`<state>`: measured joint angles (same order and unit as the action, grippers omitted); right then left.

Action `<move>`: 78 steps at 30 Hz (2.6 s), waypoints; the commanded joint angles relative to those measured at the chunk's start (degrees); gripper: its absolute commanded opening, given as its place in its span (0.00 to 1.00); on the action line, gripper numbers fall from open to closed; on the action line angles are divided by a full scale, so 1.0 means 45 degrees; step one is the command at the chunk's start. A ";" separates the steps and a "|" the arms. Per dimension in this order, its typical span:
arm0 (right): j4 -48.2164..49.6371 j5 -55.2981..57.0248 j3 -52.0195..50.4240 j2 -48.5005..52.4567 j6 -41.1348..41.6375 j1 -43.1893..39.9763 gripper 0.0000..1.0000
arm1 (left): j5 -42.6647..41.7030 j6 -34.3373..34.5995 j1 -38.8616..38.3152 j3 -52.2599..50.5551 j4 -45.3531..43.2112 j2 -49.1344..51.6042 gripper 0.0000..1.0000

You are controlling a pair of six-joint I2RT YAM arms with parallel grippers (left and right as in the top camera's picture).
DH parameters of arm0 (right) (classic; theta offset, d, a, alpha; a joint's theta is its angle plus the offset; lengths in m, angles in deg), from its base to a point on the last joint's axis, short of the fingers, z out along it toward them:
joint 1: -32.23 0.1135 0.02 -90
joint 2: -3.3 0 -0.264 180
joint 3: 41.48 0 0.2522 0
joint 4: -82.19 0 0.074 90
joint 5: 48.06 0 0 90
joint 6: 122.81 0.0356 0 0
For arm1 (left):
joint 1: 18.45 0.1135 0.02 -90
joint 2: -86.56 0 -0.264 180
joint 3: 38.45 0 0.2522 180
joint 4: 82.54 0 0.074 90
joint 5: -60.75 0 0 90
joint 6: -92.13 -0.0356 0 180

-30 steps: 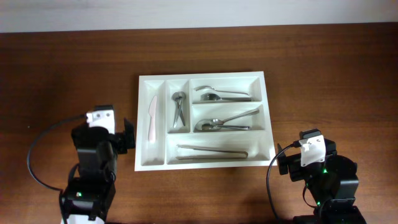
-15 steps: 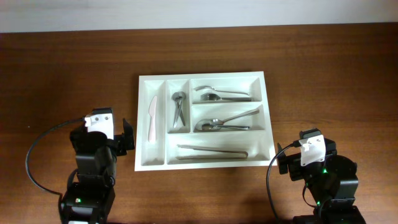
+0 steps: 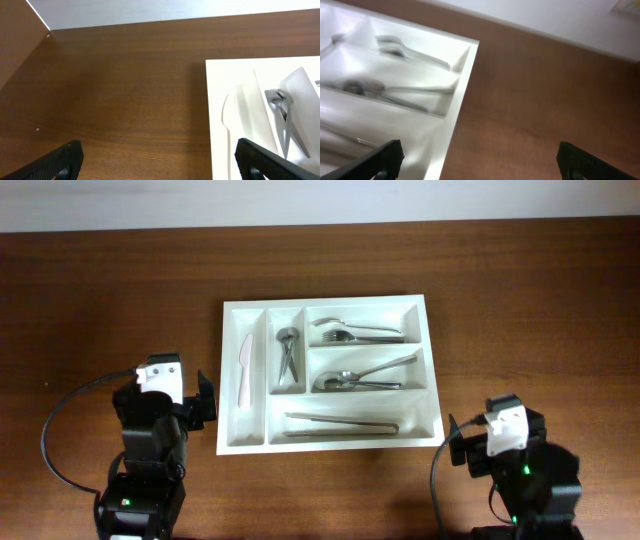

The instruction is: Pack container

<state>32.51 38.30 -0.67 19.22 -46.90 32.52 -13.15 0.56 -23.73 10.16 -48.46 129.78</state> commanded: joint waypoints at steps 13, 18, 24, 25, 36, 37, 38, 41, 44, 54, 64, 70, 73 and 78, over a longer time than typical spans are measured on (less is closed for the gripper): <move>0.4265 0.1088 -0.2516 -0.3356 0.2623 0.0359 0.99 | 0.0087 -0.0155 0.0019 0.0015 -0.0024 -0.0073 0.99; 0.8592 0.1889 -0.4988 -0.3492 0.2574 0.0359 0.99 | 0.0083 -0.0151 0.0019 0.0015 -0.0024 -0.0073 0.99; 0.7344 0.2506 -0.5940 -0.3492 0.3895 0.0359 0.99 | 0.0087 -0.0155 0.0019 0.0015 -0.0024 -0.0073 0.99; 0.7048 0.2497 -0.5926 -0.3487 0.4318 0.0359 0.99 | 0.0083 -0.0151 0.0019 0.0015 -0.0024 -0.0073 0.99; 0.7072 0.2249 -0.5940 -0.3468 0.4333 0.0350 0.99 | 0.0083 -0.0151 0.0019 0.0015 -0.0024 -0.0073 0.99; 0.7072 0.2249 -0.5940 -0.3468 0.4333 0.0350 0.99 | 0.0087 -0.0151 0.0019 0.0015 -0.0024 -0.0073 0.99; 0.7072 0.2249 -0.5940 -0.3468 0.4333 0.0350 0.99 | 0.0083 -0.0155 0.0019 0.0015 -0.0024 -0.0073 0.99; 0.7072 0.2249 -0.5940 -0.3468 0.4333 0.0350 0.99 | 0.0083 -0.0151 0.0019 0.0015 -0.0024 -0.0073 0.99; 0.7072 0.2249 -0.5940 -0.3468 0.4333 0.0350 0.99 | 0.0083 -0.0151 0.0019 0.0015 -0.0024 -0.0073 0.99; 0.7072 0.2249 -0.5940 -0.3468 0.4333 0.0350 0.99 | 0.0092 -0.0155 0.0019 0.0015 0.0588 -0.0874 0.99; 0.7072 0.2249 -0.5940 -0.3468 0.4333 0.0350 0.99 | -0.1880 -0.0155 0.0019 -0.0685 0.4265 -0.6212 0.99; 0.7072 0.2249 -0.5940 -0.3468 0.4333 0.0350 0.99 | -0.2458 -0.0505 0.0019 -0.2875 0.2715 -0.8417 0.99; 0.7072 0.2249 -0.5940 -0.3468 0.4333 0.0350 0.99 | -0.2783 -0.1098 0.0019 -0.4187 0.0699 -0.8986 0.99; 0.7072 0.2249 -0.5940 -0.3468 0.4333 0.0350 0.99 | -0.2963 -0.1875 0.0019 -0.6926 -0.4051 -0.9544 0.99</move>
<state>64.77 47.11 -27.14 4.14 -28.04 33.77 -24.93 -4.49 -23.73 -15.31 -58.89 87.99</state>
